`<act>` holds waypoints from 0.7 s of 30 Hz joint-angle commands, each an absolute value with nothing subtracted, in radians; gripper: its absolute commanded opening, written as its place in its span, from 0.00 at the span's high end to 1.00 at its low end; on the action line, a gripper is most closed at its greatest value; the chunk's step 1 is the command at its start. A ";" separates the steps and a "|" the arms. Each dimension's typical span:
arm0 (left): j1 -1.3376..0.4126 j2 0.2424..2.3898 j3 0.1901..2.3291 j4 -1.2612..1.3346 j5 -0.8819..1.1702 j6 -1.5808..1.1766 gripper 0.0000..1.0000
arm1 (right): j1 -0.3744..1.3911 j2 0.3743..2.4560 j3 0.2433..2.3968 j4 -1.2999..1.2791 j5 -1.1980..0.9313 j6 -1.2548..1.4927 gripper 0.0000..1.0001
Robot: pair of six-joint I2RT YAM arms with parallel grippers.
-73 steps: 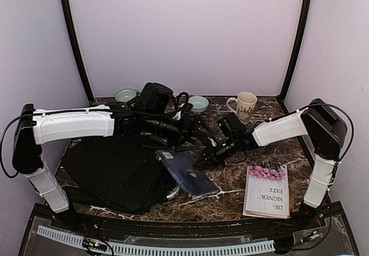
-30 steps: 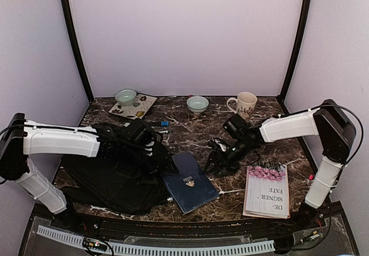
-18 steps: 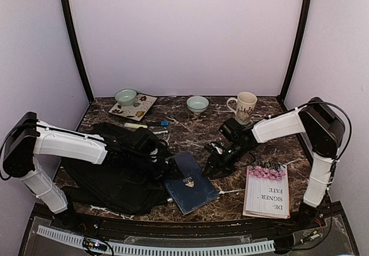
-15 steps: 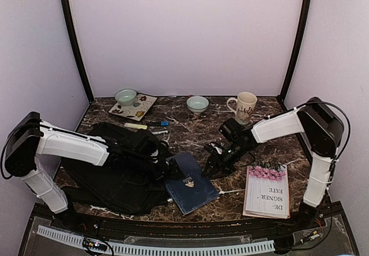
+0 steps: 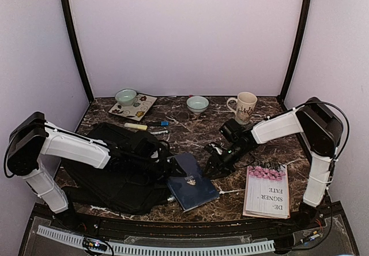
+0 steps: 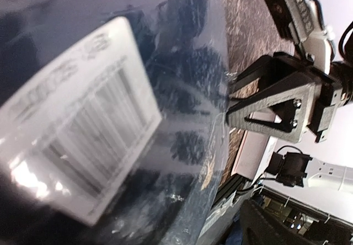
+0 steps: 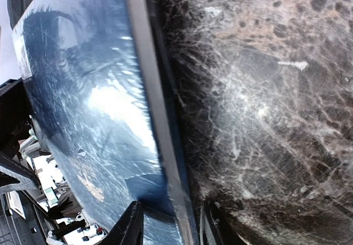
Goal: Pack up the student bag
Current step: Pick up the book at the center of the board.
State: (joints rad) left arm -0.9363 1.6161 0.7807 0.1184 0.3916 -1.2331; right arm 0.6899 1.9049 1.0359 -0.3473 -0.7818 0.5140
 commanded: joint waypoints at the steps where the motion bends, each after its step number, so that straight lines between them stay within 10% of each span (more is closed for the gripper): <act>1: -0.945 1.611 0.809 0.242 0.375 -1.180 0.25 | 0.690 1.908 1.027 -0.333 -0.779 0.532 0.64; 13: -0.957 1.685 0.939 0.200 0.383 -1.157 1.00 | 0.689 1.879 1.029 -0.323 -0.763 0.562 0.64; 21: -0.957 1.556 0.985 0.072 0.274 -1.072 1.00 | 0.660 1.731 1.043 -0.311 -0.675 0.660 0.42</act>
State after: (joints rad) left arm -0.9371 1.6600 0.9310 0.1093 0.3370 -1.1843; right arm 0.6621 1.8263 1.0241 -0.3607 -0.7357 0.6003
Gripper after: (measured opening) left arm 0.190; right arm 0.533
